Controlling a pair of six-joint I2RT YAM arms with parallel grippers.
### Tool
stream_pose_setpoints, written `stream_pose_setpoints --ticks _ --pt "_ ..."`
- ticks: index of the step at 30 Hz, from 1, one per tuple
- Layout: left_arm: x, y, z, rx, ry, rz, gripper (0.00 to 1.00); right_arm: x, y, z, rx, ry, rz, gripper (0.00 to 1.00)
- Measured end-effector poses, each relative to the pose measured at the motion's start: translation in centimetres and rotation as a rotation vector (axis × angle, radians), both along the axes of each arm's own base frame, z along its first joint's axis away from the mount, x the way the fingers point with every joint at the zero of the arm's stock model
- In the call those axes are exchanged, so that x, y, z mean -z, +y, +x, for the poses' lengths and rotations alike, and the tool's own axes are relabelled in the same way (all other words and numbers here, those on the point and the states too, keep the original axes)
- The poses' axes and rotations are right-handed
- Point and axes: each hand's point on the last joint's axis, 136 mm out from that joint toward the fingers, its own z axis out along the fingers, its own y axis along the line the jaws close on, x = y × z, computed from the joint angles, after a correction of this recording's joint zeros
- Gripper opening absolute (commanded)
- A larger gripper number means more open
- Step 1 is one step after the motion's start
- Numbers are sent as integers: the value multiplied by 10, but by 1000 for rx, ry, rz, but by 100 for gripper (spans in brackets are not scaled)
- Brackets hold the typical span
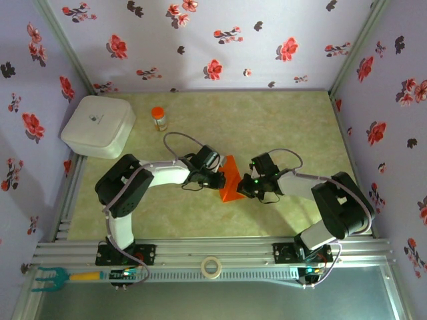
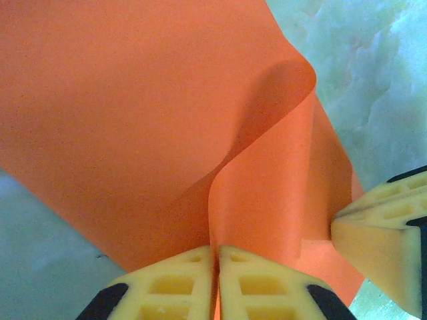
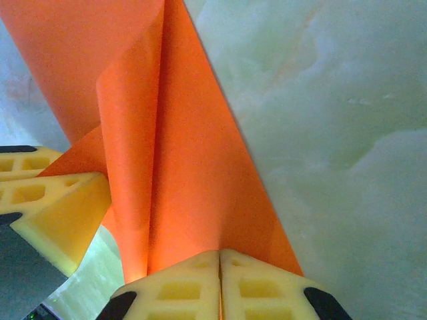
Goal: Fold a paper plane with a square sheet of paper (pick it up from the middle)
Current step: Fold the triangle a second time at the center of the table.
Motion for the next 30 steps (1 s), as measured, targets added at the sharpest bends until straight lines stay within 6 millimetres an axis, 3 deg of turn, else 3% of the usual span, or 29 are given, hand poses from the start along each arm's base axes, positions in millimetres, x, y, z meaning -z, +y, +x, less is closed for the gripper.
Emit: stream_pose_setpoints --ticks 4,12,30 --pt "0 0 0 0 0 0 10 -8 0 6 22 -13 22 4" --pt "0 0 0 0 0 -1 10 -37 26 31 35 -59 159 4" --pt "0 -2 1 4 9 -5 10 -22 40 41 10 4 160 4"
